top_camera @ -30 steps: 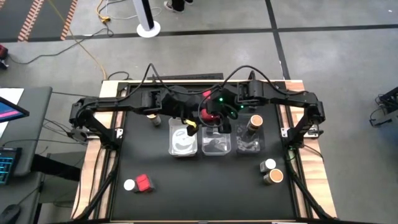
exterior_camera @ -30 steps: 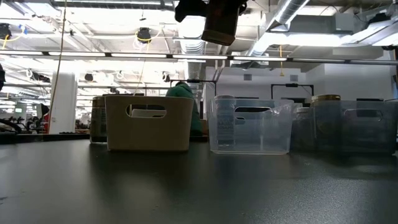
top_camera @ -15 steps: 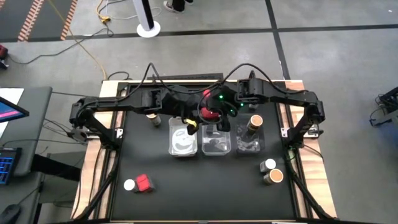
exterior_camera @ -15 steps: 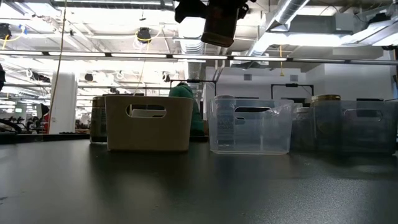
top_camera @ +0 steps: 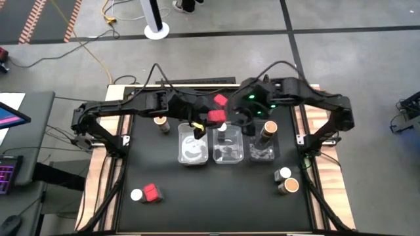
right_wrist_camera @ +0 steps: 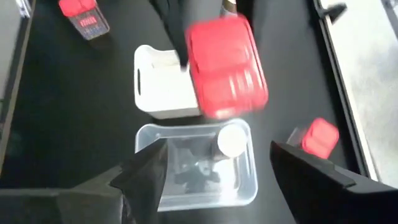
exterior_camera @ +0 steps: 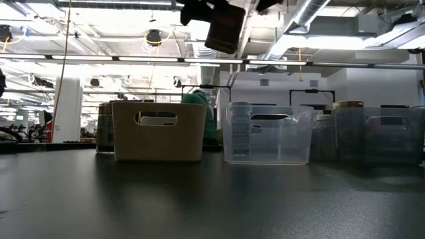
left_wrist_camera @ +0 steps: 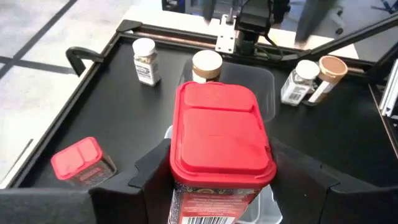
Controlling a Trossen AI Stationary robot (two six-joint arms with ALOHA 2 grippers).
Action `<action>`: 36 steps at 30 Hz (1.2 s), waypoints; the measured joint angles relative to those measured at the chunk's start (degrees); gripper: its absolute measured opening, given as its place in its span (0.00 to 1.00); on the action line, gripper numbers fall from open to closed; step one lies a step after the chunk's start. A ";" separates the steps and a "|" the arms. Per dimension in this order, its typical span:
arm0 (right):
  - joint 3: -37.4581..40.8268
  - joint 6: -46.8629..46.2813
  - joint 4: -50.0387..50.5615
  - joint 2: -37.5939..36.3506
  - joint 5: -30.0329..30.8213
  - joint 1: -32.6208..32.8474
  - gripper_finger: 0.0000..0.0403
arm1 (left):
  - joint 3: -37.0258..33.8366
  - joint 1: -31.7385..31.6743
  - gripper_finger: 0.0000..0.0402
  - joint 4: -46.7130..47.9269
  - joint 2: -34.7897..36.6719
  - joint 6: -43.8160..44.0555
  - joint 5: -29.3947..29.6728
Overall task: Sort spices by type
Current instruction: Put the bottom right red seasoning can into the white bin
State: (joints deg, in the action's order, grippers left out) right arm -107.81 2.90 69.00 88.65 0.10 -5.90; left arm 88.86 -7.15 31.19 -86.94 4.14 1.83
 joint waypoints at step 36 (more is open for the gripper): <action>-0.02 -24.97 9.92 -10.34 6.71 6.02 0.77 | -45.30 -3.90 0.54 -24.96 28.40 1.44 -0.77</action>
State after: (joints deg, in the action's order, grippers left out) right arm -107.83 -22.06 78.92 78.30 6.81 0.11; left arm 43.56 -11.05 6.23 -58.53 5.57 1.06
